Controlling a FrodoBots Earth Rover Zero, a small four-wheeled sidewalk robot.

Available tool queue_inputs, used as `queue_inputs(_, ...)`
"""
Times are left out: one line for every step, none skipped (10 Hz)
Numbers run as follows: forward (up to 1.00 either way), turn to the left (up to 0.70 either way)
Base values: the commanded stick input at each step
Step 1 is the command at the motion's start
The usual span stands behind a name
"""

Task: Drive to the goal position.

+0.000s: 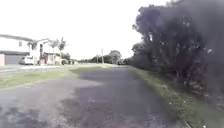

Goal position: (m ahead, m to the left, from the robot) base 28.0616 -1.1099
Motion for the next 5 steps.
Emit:
queue_inputs(0.70,0.35)
queue_inputs(0.70,0.35)
queue_inputs(0.70,0.35)
queue_inputs(0.70,0.35)
queue_inputs(0.70,0.35)
